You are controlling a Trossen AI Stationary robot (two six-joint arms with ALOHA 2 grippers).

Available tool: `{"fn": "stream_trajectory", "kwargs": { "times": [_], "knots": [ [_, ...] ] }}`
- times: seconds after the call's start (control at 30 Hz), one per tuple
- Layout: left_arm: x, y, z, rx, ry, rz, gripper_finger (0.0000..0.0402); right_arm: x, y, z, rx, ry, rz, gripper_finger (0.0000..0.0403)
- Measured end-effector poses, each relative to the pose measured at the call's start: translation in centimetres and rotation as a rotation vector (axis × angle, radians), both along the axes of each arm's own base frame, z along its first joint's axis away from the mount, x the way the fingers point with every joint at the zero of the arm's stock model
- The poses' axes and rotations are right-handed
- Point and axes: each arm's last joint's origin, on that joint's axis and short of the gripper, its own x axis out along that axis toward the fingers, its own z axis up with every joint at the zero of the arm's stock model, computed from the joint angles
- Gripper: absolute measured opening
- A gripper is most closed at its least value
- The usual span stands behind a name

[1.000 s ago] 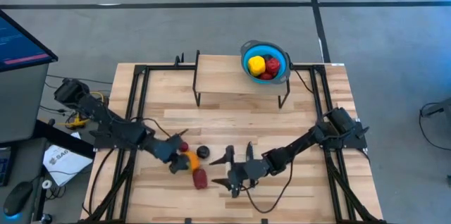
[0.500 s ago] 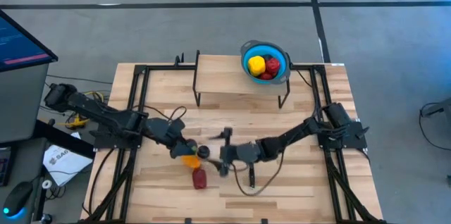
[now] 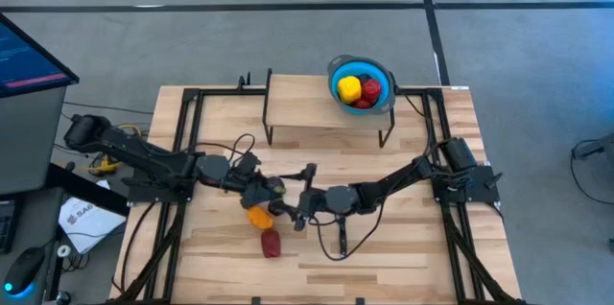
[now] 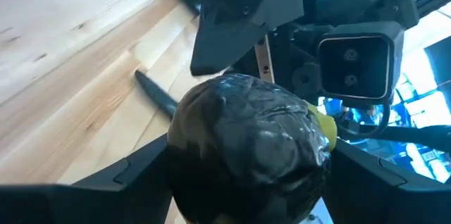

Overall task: Pick & Place Fruit
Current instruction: Put the purple mangosteen into the blue strainer bowl on the shelf

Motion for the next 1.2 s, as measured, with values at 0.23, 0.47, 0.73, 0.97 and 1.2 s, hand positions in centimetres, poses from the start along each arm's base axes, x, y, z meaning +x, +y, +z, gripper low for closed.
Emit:
{"fn": "stream_trajectory", "kwargs": {
  "times": [0.23,0.47,0.73,0.97,1.2],
  "knots": [
    [0.8,-0.2,0.0,0.007,-0.062,0.003,0.0285,0.1,-0.4,0.3,-0.021,-0.023,-0.012,0.0326],
    [1.0,-0.2,-0.1,0.013,-0.071,0.002,0.0290,0.1,-0.3,0.5,-0.035,-0.036,-0.006,0.0301],
    [1.1,0.4,-0.1,0.099,-0.082,-0.063,0.0352,-0.3,1.1,0.0,0.090,-0.017,0.029,0.0256],
    [1.4,2.3,0.0,0.215,-0.101,-0.104,0.0395,-2.2,3.7,-0.5,0.307,0.146,0.044,0.0247],
    [1.4,2.4,-0.1,0.441,-0.129,-0.155,0.0392,-7.4,5.2,2.7,0.503,0.328,-0.111,0.0246]
  ]
}}
